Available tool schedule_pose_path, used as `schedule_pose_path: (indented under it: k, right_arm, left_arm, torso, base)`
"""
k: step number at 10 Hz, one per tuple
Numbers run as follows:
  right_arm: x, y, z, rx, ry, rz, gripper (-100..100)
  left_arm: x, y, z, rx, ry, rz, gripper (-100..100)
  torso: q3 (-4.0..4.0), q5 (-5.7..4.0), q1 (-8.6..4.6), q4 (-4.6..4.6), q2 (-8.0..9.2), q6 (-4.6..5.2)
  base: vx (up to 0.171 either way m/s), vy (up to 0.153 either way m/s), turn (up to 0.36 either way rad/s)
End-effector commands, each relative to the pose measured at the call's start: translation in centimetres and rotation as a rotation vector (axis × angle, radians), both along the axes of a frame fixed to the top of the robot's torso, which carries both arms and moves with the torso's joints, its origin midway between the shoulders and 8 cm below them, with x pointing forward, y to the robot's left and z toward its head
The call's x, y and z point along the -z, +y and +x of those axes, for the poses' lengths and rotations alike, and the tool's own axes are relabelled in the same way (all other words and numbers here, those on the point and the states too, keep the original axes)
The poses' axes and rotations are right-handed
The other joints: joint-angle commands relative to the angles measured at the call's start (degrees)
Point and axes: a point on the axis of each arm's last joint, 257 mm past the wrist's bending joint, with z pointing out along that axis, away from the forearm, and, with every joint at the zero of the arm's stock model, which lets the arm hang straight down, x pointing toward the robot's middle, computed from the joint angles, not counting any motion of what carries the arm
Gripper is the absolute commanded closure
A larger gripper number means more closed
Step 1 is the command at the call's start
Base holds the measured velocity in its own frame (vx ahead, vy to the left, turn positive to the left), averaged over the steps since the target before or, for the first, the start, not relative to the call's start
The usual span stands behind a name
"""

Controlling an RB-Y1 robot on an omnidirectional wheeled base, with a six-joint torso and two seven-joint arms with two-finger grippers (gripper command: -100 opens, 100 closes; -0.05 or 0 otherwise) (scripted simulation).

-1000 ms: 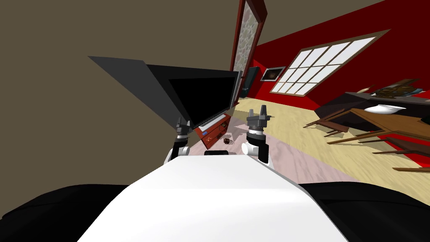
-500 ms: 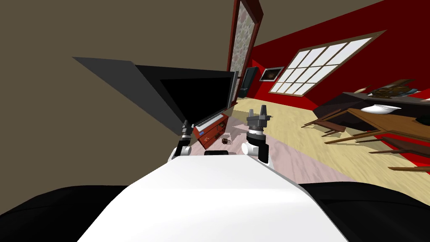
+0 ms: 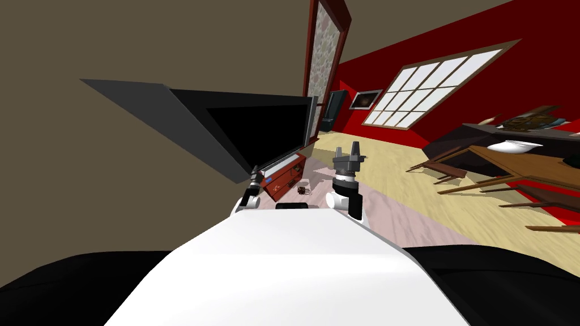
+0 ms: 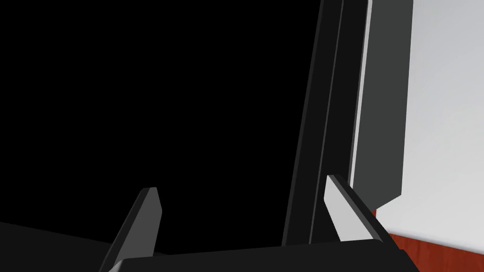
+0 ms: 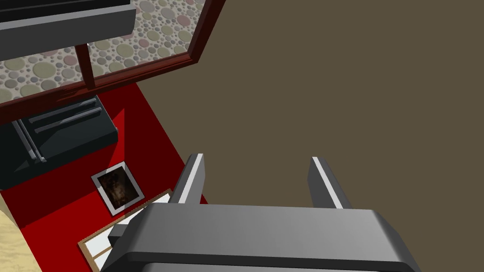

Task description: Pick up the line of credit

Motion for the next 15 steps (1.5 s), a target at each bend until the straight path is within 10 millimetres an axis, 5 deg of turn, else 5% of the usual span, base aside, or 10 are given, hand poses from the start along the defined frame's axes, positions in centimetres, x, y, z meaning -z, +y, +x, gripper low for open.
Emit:
schedule_pose_path:
  k: [1, 5, 8, 15]
  right_arm:
    - [0.0, 0.0, 0.0, 0.0, 0.0, 0.0, 0]
    - [0.0, 0.0, 0.0, 0.0, 0.0, 0.0, 0]
    - [0.0, 0.0, 0.0, 0.0, 0.0, 0.0, 0]
    - [0.0, 0.0, 0.0, 0.0, 0.0, 0.0, 0]
  left_arm:
    - [0.7, 0.0, 0.4, -0.001, 0.01, -0.002, -100]
    - [7.3, 0.5, 1.1, -0.015, 0.181, -0.029, -100]
    - [9.2, 0.7, 1.0, -0.021, 0.226, -0.03, -100]
    - [18.6, 2.1, -0.4, -0.063, 0.467, -0.012, -100]
  torso:
    - [0.0, 0.0, 0.0, 0.0, 0.0, 0.0]
    - [-0.01, 0.01, 0.0, -0.01, -0.01, -0.01]
    - [0.01, 0.02, 0.1, 0.0, 0.02, -0.01]
    - [0.01, 0.05, 0.22, 0.0, 0.01, -0.01]
  base:
    - [0.008, -0.014, 0.0]
    - [0.014, -0.046, 0.01]
    - [0.007, -0.025, 0.006]
    - [0.012, -0.009, 0.02]
